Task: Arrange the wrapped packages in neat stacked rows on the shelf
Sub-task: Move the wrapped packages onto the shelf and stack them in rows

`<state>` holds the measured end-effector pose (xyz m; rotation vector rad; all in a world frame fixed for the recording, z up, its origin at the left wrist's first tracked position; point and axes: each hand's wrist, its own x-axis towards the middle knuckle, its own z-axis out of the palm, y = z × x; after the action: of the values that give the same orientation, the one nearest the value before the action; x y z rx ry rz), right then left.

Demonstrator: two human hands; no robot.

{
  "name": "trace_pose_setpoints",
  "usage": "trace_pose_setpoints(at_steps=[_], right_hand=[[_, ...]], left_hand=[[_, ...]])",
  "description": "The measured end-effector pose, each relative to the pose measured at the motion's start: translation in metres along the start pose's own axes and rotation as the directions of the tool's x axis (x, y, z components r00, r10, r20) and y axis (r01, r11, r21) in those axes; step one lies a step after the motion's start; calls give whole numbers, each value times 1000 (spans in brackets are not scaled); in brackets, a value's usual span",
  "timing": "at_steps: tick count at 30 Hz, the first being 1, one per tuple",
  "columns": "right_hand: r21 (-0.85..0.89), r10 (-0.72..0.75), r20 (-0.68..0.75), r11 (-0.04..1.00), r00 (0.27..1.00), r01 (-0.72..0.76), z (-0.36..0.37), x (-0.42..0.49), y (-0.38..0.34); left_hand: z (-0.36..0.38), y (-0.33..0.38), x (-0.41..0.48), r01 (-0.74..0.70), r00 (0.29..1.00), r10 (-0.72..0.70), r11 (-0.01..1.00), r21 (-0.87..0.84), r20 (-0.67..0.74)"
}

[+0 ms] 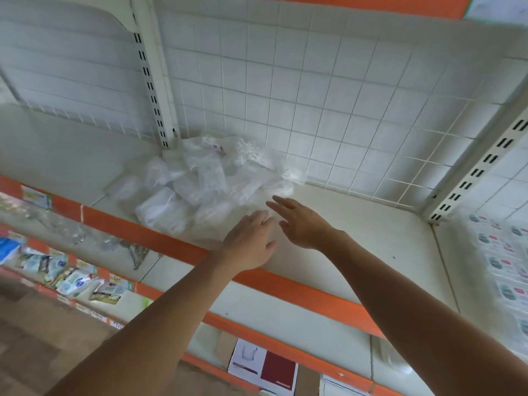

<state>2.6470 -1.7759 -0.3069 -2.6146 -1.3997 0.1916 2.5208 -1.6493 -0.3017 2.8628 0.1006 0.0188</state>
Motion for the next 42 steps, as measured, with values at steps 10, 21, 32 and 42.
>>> trace_pose_setpoints(at_steps=[10, 21, 32, 42], right_hand=[[32, 56, -174, 998, 983, -51, -5, -13, 15], [6, 362, -197, 930, 911, -368, -12, -72, 50], [78, 529, -258, 846, 809, -528, -51, -154, 87], [54, 607, -324, 778, 726, -626, -84, -292, 179]], left_hand=[[11, -7, 2, 23, 979, -23, 1000, -2, -203], [23, 33, 25, -24, 995, 12, 993, -115, -102], [22, 113, 56, -134, 977, 74, 941, -311, -199], [42, 273, 82, -287, 945, 221, 914, -288, -240]])
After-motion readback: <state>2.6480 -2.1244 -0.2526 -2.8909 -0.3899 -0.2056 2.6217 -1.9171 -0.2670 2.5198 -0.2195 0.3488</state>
